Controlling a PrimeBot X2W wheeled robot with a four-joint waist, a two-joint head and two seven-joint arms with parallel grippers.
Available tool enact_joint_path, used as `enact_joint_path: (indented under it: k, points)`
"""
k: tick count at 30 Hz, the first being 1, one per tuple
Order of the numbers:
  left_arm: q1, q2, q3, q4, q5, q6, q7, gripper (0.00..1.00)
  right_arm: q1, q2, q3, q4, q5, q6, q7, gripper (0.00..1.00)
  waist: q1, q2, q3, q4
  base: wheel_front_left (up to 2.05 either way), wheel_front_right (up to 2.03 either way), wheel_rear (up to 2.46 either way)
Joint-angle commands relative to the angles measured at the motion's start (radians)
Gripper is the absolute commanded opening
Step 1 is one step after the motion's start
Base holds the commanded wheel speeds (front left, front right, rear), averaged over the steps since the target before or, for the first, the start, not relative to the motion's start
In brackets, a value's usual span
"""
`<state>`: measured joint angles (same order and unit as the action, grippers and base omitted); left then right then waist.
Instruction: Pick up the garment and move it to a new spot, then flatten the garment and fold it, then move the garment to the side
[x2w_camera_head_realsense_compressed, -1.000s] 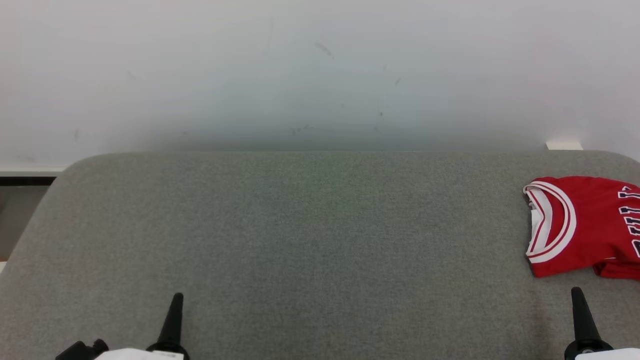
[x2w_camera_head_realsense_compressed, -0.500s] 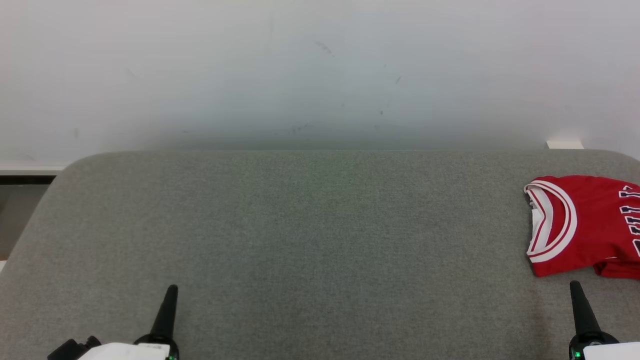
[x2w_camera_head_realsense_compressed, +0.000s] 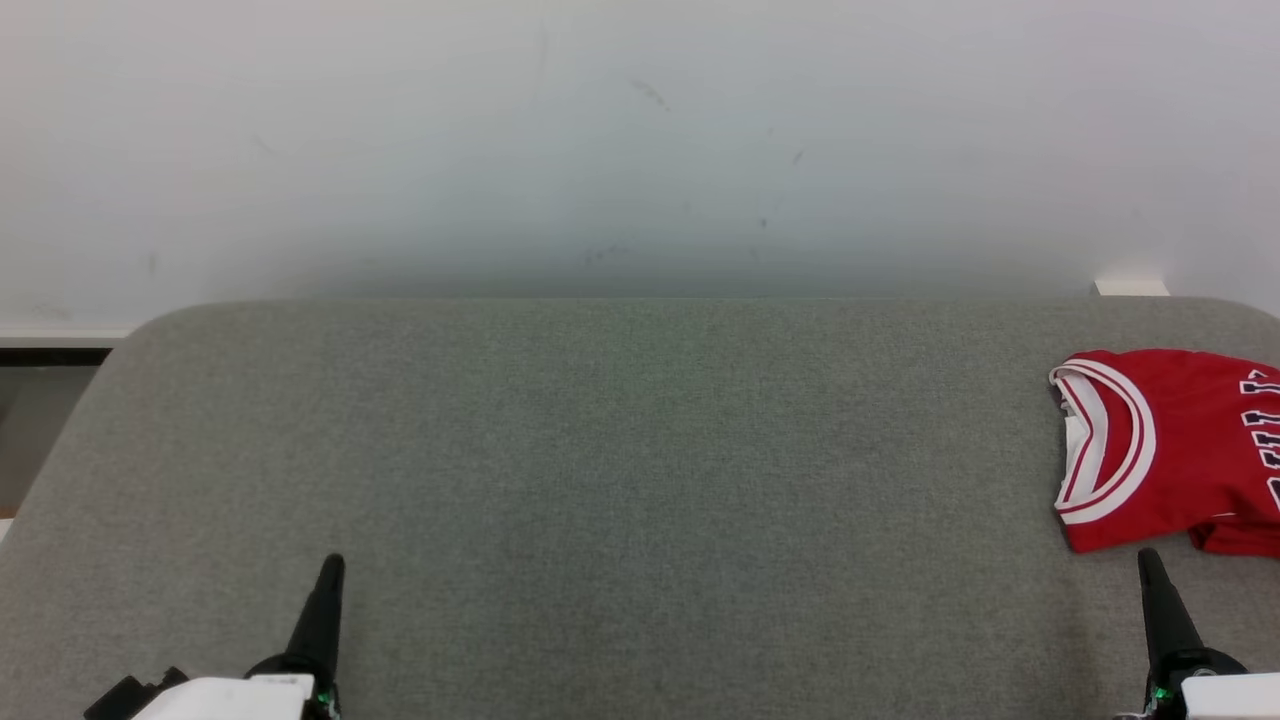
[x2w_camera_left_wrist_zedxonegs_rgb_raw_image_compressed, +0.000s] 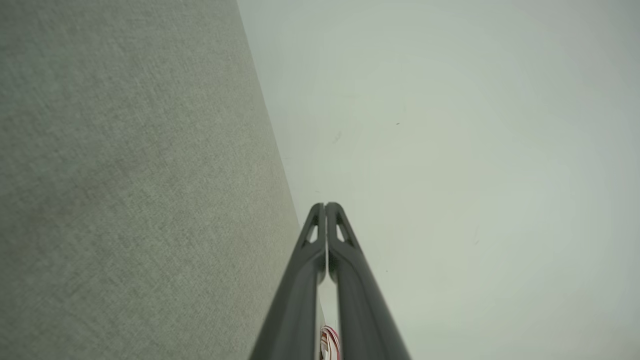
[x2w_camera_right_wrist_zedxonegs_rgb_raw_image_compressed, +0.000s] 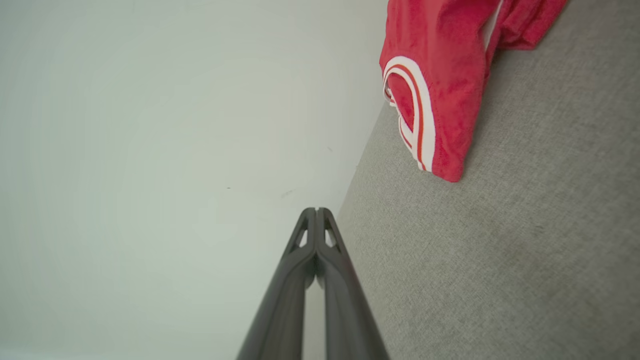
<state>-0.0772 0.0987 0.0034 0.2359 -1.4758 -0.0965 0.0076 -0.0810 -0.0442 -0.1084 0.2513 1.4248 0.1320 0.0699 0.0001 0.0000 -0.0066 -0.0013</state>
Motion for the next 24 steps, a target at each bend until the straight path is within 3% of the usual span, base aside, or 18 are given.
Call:
enact_joint_path:
  k: [1, 24]
  points:
    - [-0.015, 0.008, 0.007, -0.002, -0.025, -0.007, 0.006, 0.0, -0.018, -0.01, -0.004, -0.002, 0.016, -0.002, 0.002, 0.0, -0.0001, 0.0, 0.0, 0.0, 0.0, 0.0, 0.0]
    - [-0.037, 0.012, 0.036, 0.003, -0.194, -0.03, 0.045, 0.0, -0.042, -0.01, -0.01, 0.002, 0.18, -0.002, 0.044, 0.0, -0.0001, 0.0, 0.006, 0.001, 0.0, 0.0, 0.0]
